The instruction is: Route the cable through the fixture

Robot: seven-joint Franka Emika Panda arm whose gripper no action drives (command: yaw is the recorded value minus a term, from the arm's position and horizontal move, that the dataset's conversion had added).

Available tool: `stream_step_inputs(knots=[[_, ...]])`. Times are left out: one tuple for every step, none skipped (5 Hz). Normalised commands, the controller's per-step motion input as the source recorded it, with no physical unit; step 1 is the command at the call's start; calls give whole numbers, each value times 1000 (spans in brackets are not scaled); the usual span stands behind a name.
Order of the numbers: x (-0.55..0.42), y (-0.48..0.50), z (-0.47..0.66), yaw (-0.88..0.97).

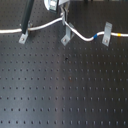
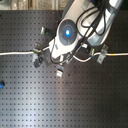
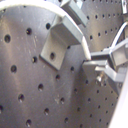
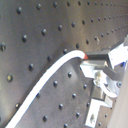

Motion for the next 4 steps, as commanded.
stream_step_inputs(knots=[[-112,-59,-21,-54],[-179,-59,-54,-83],[-147,-52,-89,-66],[-18,-11,0,0]])
